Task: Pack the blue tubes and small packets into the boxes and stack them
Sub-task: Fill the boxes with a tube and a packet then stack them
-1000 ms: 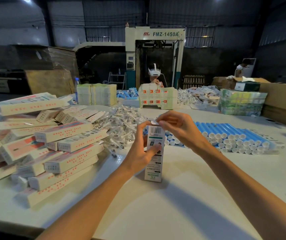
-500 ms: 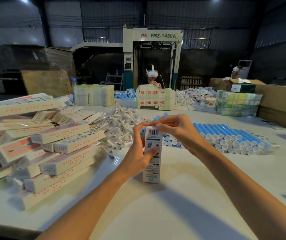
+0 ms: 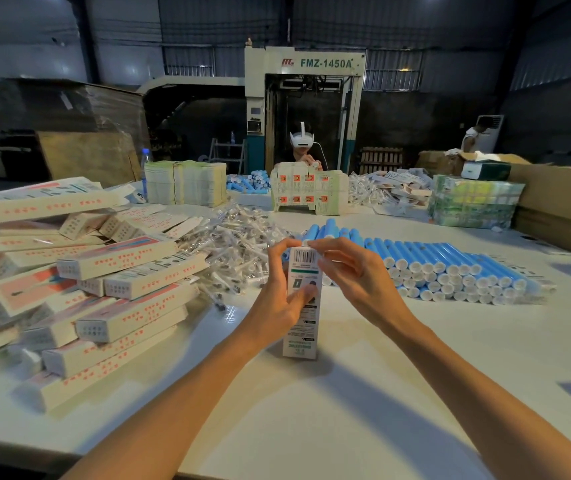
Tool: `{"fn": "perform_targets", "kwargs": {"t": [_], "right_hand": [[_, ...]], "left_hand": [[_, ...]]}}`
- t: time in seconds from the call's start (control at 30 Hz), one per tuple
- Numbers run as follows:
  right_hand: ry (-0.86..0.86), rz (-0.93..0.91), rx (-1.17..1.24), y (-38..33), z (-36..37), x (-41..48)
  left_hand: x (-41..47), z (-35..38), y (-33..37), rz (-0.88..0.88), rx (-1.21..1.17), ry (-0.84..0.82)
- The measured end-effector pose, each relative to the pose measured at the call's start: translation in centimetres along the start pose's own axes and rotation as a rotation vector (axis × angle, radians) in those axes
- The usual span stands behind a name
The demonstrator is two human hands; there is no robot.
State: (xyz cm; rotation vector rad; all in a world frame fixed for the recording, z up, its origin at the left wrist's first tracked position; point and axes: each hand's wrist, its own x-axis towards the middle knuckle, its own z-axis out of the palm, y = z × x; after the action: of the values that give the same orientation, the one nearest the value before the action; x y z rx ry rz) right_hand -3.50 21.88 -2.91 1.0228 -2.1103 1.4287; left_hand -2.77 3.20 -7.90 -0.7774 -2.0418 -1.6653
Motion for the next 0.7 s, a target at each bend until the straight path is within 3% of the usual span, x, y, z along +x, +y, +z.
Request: {"fn": "perform_targets", "kwargs": {"t": [0.2, 0.37, 0.47, 0.53, 0.7], "right_hand": [[0.034, 0.0, -0.048, -0.6, 0.6, -0.7], [0.05, 0.306, 0.273, -0.4, 1.8, -2.3], [-0.134, 0.489, 0.393, -0.1, 2.0, -3.1], [-0.23, 0.533, 0.483, -0.1, 2.1, -3.6], [-0.204, 0.593, 0.462, -0.8, 1.5, -4.6]], "left_hand": [[-0.1, -0.1, 0.5, -0.016, 0.005, 0.008], [-0.2, -0.3, 1.0, -0.061, -0.117, 0.065], [-0.1, -0.1, 0.9, -0.116, -0.24, 0.105], [-0.1, 0.1, 0.8, -0.136, -0.31, 0.097], [-0.3, 1.0, 0.7, -0.15, -0.272, 0.043]]}}
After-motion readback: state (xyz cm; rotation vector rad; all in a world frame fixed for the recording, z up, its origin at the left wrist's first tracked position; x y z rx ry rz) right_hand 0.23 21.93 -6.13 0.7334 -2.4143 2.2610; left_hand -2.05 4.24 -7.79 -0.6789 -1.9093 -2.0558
